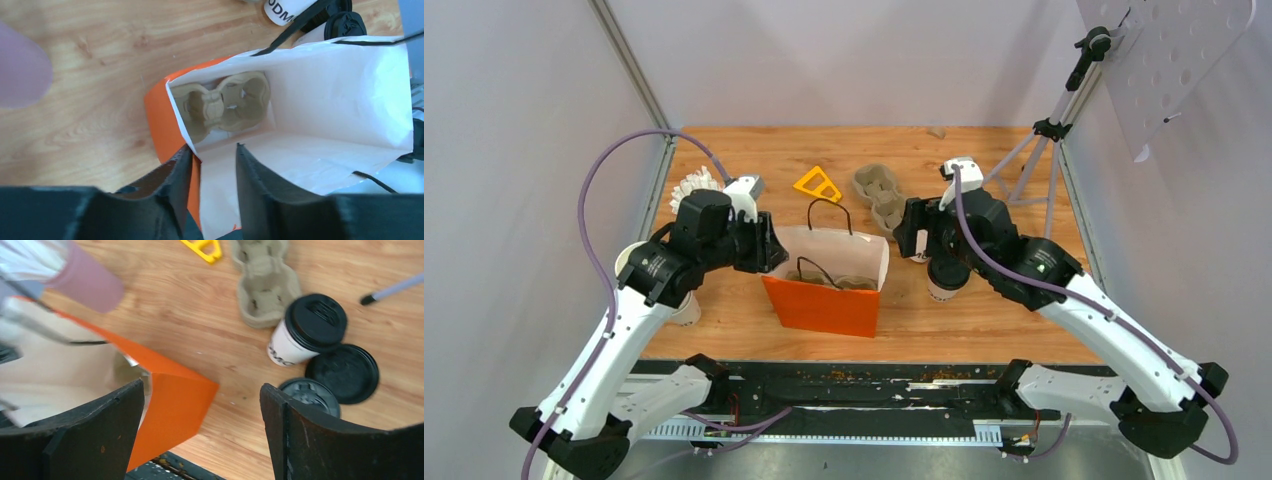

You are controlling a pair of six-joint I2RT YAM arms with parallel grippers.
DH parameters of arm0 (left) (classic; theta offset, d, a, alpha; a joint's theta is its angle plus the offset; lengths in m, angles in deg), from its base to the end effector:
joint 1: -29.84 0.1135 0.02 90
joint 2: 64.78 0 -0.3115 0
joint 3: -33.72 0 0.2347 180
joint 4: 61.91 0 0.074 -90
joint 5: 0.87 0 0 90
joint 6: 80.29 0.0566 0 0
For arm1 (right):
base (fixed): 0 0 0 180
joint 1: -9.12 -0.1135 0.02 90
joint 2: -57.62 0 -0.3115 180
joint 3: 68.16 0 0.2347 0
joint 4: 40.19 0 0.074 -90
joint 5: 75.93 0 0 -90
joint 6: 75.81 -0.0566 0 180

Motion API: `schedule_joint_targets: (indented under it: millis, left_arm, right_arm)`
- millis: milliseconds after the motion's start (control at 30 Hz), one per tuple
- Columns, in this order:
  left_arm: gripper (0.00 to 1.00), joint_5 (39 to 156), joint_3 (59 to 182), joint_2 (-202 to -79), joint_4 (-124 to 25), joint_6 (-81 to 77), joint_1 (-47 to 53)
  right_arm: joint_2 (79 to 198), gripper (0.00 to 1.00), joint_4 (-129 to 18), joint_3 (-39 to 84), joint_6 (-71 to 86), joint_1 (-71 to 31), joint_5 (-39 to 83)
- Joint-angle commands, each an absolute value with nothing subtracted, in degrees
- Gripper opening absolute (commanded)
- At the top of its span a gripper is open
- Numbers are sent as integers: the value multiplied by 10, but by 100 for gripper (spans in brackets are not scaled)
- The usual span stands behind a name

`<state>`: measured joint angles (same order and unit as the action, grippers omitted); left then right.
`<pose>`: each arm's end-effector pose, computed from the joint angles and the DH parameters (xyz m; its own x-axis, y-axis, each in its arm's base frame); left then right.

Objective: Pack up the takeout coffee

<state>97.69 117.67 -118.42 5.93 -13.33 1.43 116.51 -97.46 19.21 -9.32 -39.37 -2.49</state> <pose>0.1200 -0.0745 0.4036 -0.7178 -0.0517 -0.6943 0.3188 0.8621 -0.3938 0.1299 0.1224 0.4303 -0.5130 -0.0027 -0.8584 -0.3791 0.8979 0.2237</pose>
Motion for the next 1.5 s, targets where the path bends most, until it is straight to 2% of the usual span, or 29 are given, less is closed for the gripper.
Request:
schedule_joint_targets:
  millis: [0,200,300,433,533,633,833,1033,1467]
  left_arm:
    - [48,991,1153,-1157,57,-203,17]
    - [57,970,1177,-1170,99,-202,17]
    - [60,959,1201,-1181,110,-192,17]
    - [63,923,1245,-1201,172,-156,17]
    - [64,908,1265,-1204,202,-153,17]
    - [64,910,1266,-1197,206,-163,17]
    - [64,912,1265,-1197,208,-162,17]
    - [64,911,1260,-1184,220,-159,17]
    - [66,893,1244,-1161,201,-165,17]
  right_arm:
    - [1194,86,-1031,212,-122,-377,-103]
    - [1241,90,-1017,176,-39,-279,-34]
    - [1264,91,-966,158,5,-197,56]
    - [1331,90,-951,186,17,-110,140]
    - [1376,91,-972,224,41,-89,183]
    - [1410,100,-982,259,60,-76,213]
    - [1474,85,-990,310,70,-64,219]
    - [1496,55,-1014,316,87,-64,189]
    - [1498,51,-1010,269,98,-65,187]
